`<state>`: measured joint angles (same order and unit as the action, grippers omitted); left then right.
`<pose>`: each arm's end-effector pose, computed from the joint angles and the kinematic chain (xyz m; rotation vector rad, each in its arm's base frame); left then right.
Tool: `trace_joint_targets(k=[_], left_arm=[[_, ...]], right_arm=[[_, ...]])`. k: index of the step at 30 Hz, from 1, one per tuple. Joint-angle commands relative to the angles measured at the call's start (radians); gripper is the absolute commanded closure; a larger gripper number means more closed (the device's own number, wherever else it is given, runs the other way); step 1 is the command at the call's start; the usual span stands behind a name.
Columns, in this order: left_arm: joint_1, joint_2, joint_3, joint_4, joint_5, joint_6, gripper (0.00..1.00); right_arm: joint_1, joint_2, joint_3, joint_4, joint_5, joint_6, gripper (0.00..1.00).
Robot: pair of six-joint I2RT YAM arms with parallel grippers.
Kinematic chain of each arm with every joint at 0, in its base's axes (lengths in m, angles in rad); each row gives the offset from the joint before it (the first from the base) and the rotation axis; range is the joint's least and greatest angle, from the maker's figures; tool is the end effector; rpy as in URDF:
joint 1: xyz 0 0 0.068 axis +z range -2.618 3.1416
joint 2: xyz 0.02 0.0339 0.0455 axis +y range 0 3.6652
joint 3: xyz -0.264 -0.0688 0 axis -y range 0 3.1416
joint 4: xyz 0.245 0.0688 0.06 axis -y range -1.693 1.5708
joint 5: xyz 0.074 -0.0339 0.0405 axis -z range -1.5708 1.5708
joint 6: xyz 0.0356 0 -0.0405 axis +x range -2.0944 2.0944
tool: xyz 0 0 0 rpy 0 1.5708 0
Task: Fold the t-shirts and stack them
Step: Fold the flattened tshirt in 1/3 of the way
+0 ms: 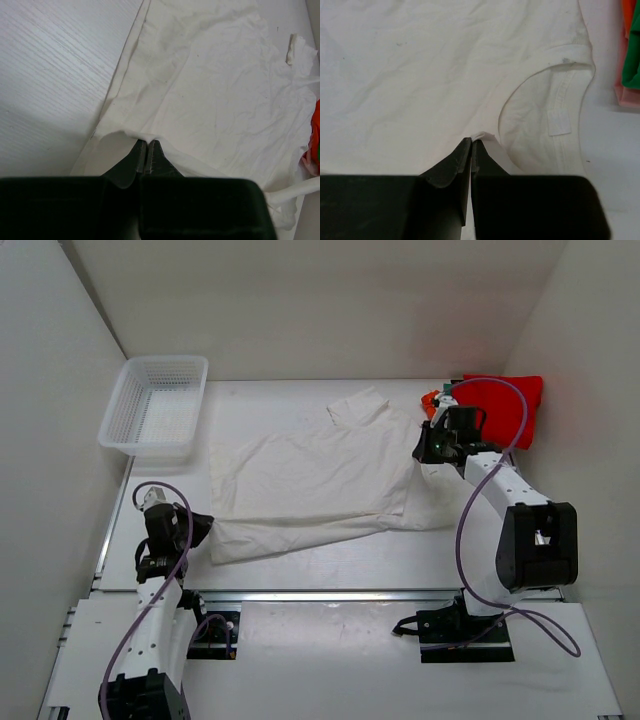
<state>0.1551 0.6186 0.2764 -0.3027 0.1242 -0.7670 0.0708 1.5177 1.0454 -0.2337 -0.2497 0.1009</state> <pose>0.1422 0.0178 0.1752 -0.9386 2.0465 -0.4718 0.3326 0.0324 0.2487 -0.0975 2.2760 0.3744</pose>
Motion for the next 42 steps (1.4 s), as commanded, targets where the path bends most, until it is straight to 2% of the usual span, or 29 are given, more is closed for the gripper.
trace_joint_targets(k=[1, 9, 17, 26, 32, 42], left_arm=[[0.015, 0.004, -0.019, 0.066, 0.012, 0.011, 0.97], [0.004, 0.020, 0.017, 0.033, 0.014, 0.041, 0.96], [-0.101, -0.046, 0.067, -0.120, 0.051, -0.018, 0.96], [-0.235, -0.175, 0.135, -0.277, -0.066, -0.116, 0.99], [-0.233, -0.348, 0.109, -0.351, -0.100, -0.178, 1.00], [-0.206, -0.315, 0.003, -0.236, -0.152, -0.198, 1.00]], right_arm=[[0.003, 0.024, 0.054, 0.059, -0.005, -0.012, 1.00], [0.012, 0.065, 0.082, 0.069, -0.011, 0.008, 1.00], [0.015, 0.010, 0.070, 0.056, -0.013, 0.006, 1.00], [0.001, -0.034, 0.045, 0.048, -0.048, 0.008, 1.00], [0.007, -0.041, 0.047, 0.045, -0.071, 0.002, 1.00], [-0.014, 0.002, 0.085, 0.036, -0.109, -0.007, 1.00]])
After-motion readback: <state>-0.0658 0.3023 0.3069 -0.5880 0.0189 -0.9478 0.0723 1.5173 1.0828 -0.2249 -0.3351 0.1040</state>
